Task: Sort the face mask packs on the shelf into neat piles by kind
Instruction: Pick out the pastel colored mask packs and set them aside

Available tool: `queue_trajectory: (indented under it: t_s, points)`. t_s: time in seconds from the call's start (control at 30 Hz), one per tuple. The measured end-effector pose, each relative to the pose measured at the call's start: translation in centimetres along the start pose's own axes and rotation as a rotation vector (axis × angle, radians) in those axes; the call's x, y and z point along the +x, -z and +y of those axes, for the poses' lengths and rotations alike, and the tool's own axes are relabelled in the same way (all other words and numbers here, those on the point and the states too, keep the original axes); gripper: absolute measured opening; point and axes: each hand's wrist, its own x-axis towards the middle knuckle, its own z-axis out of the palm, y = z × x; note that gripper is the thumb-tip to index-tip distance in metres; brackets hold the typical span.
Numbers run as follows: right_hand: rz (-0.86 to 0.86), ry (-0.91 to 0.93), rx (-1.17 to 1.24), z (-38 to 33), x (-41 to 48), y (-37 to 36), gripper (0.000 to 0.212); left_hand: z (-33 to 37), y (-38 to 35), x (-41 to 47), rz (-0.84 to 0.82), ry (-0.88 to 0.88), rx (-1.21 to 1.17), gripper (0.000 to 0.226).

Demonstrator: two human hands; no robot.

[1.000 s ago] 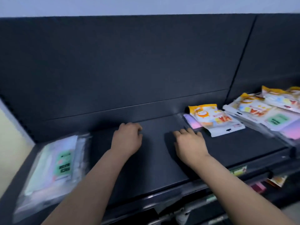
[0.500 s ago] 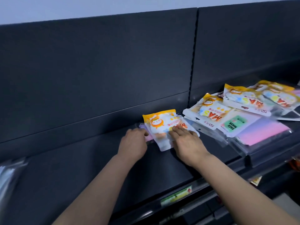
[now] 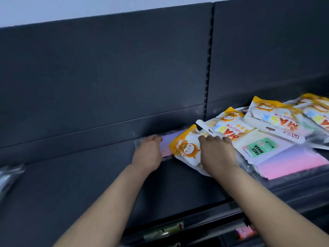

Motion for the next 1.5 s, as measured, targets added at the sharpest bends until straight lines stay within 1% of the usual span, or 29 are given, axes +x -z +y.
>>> queue_trajectory:
  t_s: [0.03,0.07,0.13,0.2,0.27,0.33,0.37,0.43,0.53,0.6,0.63,0.7,0.77,0.87,0.93,0.97,1.0,1.07,1.2,1.3,1.43,1.5]
  points:
    - [0.076,0.08,0.062,-0.5,0.2,-0.3,0.038,-0.3,-0.1,0.1,-0.054,-0.005,0.028,0.052]
    - [0.115,0.169,0.135,-0.9,0.3,-0.8,0.038,-0.5,-0.2,0.1,-0.109,-0.007,0.057,0.051]
    - [0.099,0.306,0.254,-1.8,0.4,-1.6,0.037,-1.0,-0.1,-0.2,-0.193,0.017,0.12,0.046]
    - [0.076,0.332,0.242,-2.3,0.5,-2.1,0.036,-1.0,0.7,-0.7,-0.211,0.082,0.219,0.038]
    - [0.091,0.308,0.205,-2.7,0.9,-2.1,0.037,-0.8,2.2,-0.9,-0.197,0.151,0.361,0.034]
    - [0.128,0.34,0.242,-3.5,1.2,-1.6,0.039,-1.0,3.2,-1.1,-0.186,0.192,0.41,0.032]
    - [0.133,0.389,0.283,-4.1,1.2,-1.2,0.041,-1.4,3.4,-1.2,-0.181,0.218,0.381,0.034]
    - [0.137,0.478,0.354,-5.4,0.9,-0.7,0.045,-2.4,3.4,-1.5,-0.196,0.301,0.278,0.05]
    - [0.075,0.558,0.308,-6.7,0.0,-0.8,0.037,-3.6,3.1,-2.0,-0.257,0.414,0.117,0.07]
    - [0.079,0.574,0.274,-7.0,-0.2,-1.0,0.033,-3.9,3.0,-2.6,-0.273,0.471,0.051,0.075]
    - [0.084,0.569,0.269,-7.0,-0.1,-1.1,0.033,-4.0,3.0,-3.0,-0.268,0.486,0.007,0.073]
    - [0.096,0.542,0.303,-7.2,-0.2,-0.9,0.033,-4.4,2.9,-3.6,-0.229,0.491,-0.096,0.06]
    - [0.137,0.491,0.364,-7.5,-0.2,-0.7,0.03,-4.9,3.3,-4.5,-0.153,0.479,-0.164,0.048]
    - [0.231,0.367,0.402,-7.8,-0.4,-0.7,0.022,-5.7,4.6,-5.7,0.061,0.427,-0.229,0.036]
    - [0.274,0.276,0.404,-7.7,-0.9,-0.4,0.022,-5.5,5.6,-6.4,0.248,0.366,-0.383,0.036]
    - [0.285,0.233,0.397,-7.4,-1.3,-0.2,0.023,-5.2,6.0,-6.5,0.311,0.327,-0.488,0.036]
    - [0.28,0.187,0.379,-7.0,-1.7,0.1,0.024,-4.7,6.4,-6.5,0.335,0.289,-0.594,0.036]
    - [0.24,0.059,0.337,-5.7,-2.8,0.7,0.024,-3.2,6.5,-6.0,0.273,0.19,-0.736,0.035]
    - [0.181,-0.103,0.378,-1.3,-5.7,0.8,0.032,1.1,4.3,-4.4,0.139,0.037,-0.758,0.032]
    - [0.143,-0.242,0.356,2.5,-7.9,0.2,0.043,5.0,2.0,-3.9,0.081,-0.021,-0.738,0.029]
    - [0.084,-0.368,0.237,7.2,-8.5,-0.2,0.044,9.1,1.1,-2.7,0.06,-0.032,-0.661,0.027]
    - [0.009,-0.406,0.16,9.5,-8.7,0.0,0.044,10.5,0.6,-2.0,0.065,-0.023,-0.638,0.028]
